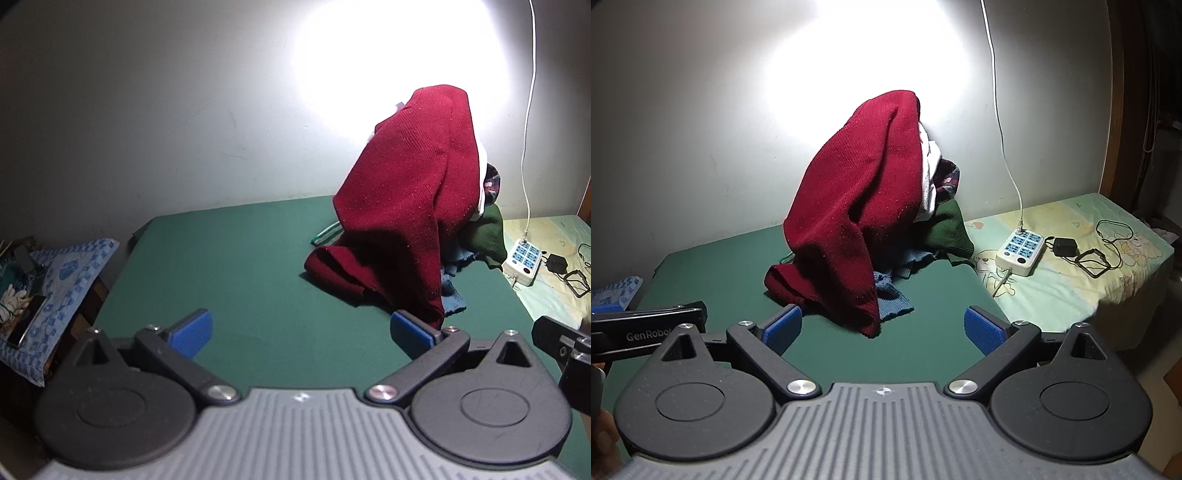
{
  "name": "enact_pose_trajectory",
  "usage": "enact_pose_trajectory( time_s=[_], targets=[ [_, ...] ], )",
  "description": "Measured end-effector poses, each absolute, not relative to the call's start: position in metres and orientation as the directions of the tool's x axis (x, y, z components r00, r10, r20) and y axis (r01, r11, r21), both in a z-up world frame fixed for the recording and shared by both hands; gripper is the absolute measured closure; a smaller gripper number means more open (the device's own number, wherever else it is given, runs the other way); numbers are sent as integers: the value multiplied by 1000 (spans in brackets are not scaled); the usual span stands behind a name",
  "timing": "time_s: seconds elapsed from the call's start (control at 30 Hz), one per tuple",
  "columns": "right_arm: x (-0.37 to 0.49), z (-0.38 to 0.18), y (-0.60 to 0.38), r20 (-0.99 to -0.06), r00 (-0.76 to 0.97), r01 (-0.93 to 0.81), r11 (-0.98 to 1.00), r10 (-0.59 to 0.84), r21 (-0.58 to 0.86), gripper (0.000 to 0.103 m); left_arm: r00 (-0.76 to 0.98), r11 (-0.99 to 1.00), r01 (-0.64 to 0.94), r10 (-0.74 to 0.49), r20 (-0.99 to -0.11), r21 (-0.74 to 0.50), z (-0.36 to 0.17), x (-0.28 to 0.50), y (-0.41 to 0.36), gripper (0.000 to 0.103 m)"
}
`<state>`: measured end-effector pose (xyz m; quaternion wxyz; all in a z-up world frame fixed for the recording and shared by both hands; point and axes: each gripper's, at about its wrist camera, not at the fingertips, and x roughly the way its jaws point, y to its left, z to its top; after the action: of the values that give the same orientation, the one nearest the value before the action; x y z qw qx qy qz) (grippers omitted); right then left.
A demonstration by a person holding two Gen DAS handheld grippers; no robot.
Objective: Fold clothes
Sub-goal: 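Move both open grippers toward the red sweater heaped on the pile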
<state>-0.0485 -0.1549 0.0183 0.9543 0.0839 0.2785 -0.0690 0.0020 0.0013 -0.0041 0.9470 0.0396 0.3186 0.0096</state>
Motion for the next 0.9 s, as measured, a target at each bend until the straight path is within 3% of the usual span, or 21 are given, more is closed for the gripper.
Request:
enact_pose_trajectory(
  time_s=[0.57, 0.9],
  targets=[
    [-42, 4, -151, -601, 788, 234, 968, -131, 96, 7, 773, 993, 63, 18, -635, 105, -10, 25, 0, 1],
    [-22, 21, -152, -539, 832, 232, 966, -134, 118, 7, 792, 987, 74, 31, -609, 146, 14, 48, -10, 0]
  ],
)
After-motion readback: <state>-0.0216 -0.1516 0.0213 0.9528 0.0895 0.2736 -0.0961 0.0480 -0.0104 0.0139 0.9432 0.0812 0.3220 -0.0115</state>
